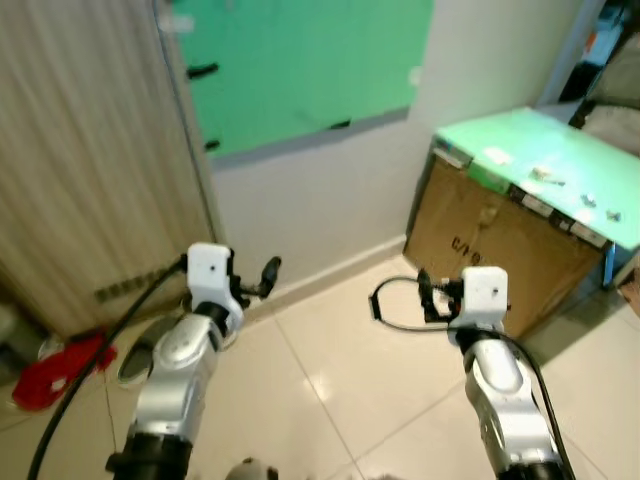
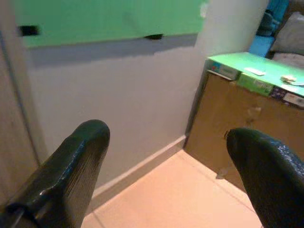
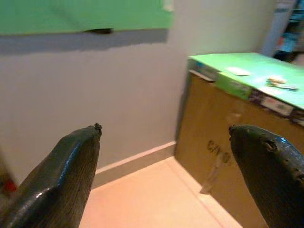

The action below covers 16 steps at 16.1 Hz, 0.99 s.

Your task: Hang keys on a hook

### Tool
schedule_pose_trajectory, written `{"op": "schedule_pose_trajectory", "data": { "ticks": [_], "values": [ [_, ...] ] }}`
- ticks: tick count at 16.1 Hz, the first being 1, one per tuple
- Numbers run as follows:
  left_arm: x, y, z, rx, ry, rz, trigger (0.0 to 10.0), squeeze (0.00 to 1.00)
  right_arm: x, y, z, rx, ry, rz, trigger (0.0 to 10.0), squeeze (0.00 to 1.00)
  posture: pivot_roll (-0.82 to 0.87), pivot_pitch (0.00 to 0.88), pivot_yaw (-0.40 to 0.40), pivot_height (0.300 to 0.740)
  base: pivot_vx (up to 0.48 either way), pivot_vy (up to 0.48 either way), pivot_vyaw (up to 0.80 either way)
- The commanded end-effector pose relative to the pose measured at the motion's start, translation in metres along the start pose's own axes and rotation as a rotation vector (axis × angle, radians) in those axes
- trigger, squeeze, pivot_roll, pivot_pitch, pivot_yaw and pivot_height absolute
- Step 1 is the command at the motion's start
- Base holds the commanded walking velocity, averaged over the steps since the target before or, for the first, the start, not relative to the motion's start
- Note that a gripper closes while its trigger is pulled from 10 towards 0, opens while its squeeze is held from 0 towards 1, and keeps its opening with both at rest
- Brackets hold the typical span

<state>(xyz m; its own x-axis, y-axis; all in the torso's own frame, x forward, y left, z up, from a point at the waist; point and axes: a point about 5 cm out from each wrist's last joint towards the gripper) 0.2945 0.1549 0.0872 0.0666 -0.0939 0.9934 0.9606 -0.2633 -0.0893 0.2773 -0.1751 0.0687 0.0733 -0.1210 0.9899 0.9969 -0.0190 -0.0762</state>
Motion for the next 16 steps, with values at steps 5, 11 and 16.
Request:
{"op": "schedule_pose_trajectory", "data": {
  "ticks": [5, 11, 16],
  "values": [
    [-0.003, 0.003, 0.014, 0.054, -0.034, -0.001, 10.0, 0.00, -0.001, -0.004, -0.012, -0.047, 0.017, -0.014, 10.0, 0.00, -0.01, 0.000, 0.004, 0.740, 0.480, 0.000, 0.00],
    [-0.005, 0.004, 0.005, -0.020, -0.016, -0.018, 10.0, 0.00, -0.004, -0.018, -0.019, -0.035, -0.001, -0.011, 10.0, 0.00, -0.05, 0.000, 0.004, 0.740, 0.480, 0.000, 0.00],
    [-0.010, 0.012, -0.008, -0.081, -0.002, 0.021, 10.0, 0.00, 0.000, -0.015, -0.012, -0.026, -0.043, -0.031, 10.0, 0.00, -0.07, 0.000, 0.025, 0.740, 0.288, 0.000, 0.00]
  ]
}}
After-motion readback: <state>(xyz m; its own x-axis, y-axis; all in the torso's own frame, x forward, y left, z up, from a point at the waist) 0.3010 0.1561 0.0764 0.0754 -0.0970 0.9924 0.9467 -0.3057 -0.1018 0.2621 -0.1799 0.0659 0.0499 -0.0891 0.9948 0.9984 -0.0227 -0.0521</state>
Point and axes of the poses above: a point about 5 cm out from each wrist's last joint towards the gripper, its own y axis pointing out of the wrist towards the gripper, its own x axis along the axis of the wrist's last joint, z = x × y, and after that the axes turned 11 degrees about y, right-handed
